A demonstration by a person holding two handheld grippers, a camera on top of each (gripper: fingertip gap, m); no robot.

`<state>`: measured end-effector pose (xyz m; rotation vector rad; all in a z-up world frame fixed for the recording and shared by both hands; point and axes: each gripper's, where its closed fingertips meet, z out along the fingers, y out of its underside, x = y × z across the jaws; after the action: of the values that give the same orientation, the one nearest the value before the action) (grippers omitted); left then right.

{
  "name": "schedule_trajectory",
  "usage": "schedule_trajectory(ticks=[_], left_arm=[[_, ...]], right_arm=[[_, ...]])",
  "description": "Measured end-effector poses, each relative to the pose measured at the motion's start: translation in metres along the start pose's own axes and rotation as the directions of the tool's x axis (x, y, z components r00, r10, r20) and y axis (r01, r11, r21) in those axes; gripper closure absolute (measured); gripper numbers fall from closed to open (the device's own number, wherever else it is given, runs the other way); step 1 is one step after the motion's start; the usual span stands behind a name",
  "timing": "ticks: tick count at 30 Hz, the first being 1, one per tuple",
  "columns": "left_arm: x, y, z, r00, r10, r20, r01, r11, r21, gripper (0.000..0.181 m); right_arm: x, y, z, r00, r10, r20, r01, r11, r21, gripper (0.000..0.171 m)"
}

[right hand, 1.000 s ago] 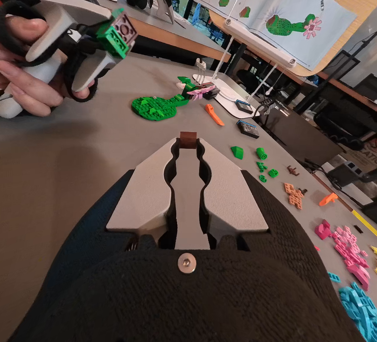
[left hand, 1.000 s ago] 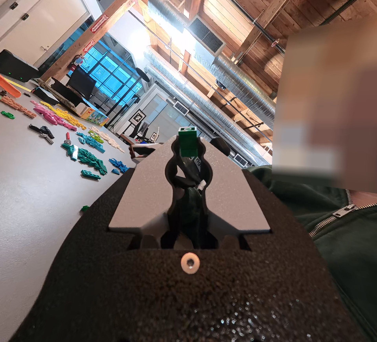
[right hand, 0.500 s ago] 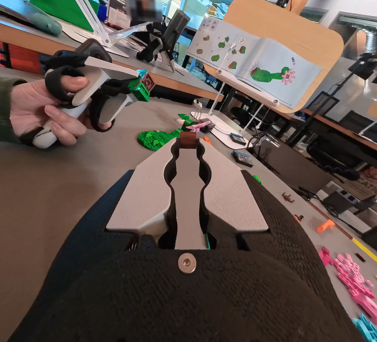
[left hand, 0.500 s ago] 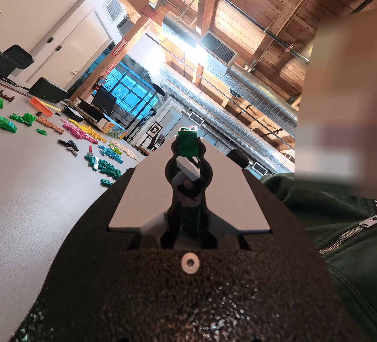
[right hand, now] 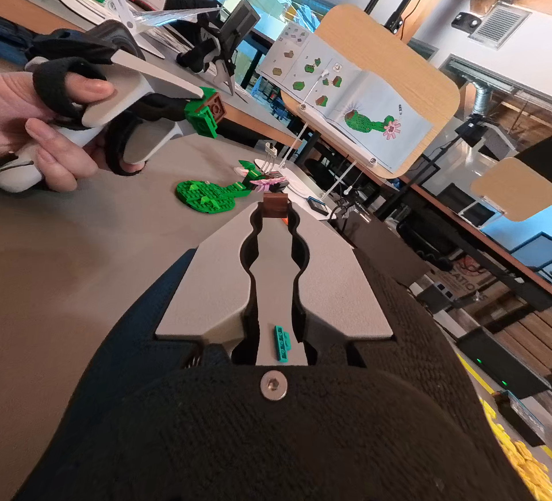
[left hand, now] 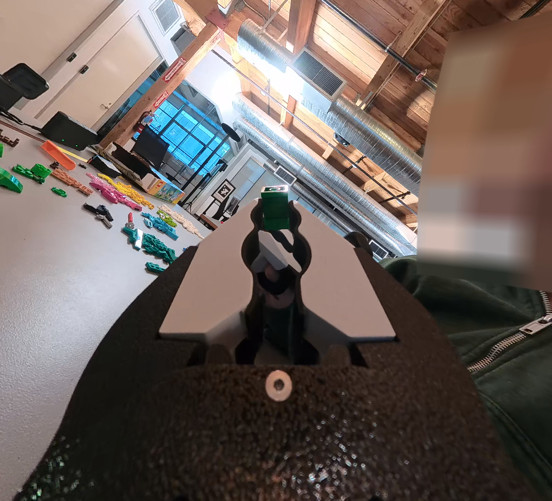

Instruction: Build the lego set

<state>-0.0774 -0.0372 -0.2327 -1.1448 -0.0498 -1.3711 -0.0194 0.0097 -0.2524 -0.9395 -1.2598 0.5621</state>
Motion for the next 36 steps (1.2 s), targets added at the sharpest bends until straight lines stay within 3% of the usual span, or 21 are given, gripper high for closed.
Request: schedule_trajectory(ticks=[16,23,25,29,33,36], left_arm=[[-0.001,0.0,0.0,1.0,0.0,0.005,0.0,1.0,-0.002,0.168],[0.001,0.005,0.003,0.996,0.089,0.029,-0.088,0.996,-0.029,0.168],[0.002,0.008,0.004,0.995,0.096,0.023,-0.095,0.994,-0.05,0.168],[0.003,0.012,0.006,0.994,0.109,0.022,-0.107,0.992,-0.073,0.168],[0.003,0.017,0.008,0.993,0.119,0.02,-0.117,0.988,-0.101,0.168],[0.003,0.018,0.008,0.992,0.122,0.019,-0.119,0.987,-0.106,0.168]], right_arm=[[-0.002,0.002,0.002,1.0,0.02,0.024,-0.019,1.0,-0.004,0.157],[-0.025,-0.002,0.004,0.948,0.201,0.247,-0.205,0.979,-0.012,0.157],[-0.032,-0.009,0.004,0.854,0.382,0.354,-0.397,0.917,-0.031,0.157],[-0.04,-0.018,0.005,0.554,0.664,0.502,-0.709,0.693,-0.135,0.157],[-0.047,-0.026,0.004,0.286,0.762,0.581,-0.845,0.486,-0.222,0.157],[-0.046,-0.027,0.005,0.191,0.781,0.595,-0.879,0.406,-0.251,0.157]])
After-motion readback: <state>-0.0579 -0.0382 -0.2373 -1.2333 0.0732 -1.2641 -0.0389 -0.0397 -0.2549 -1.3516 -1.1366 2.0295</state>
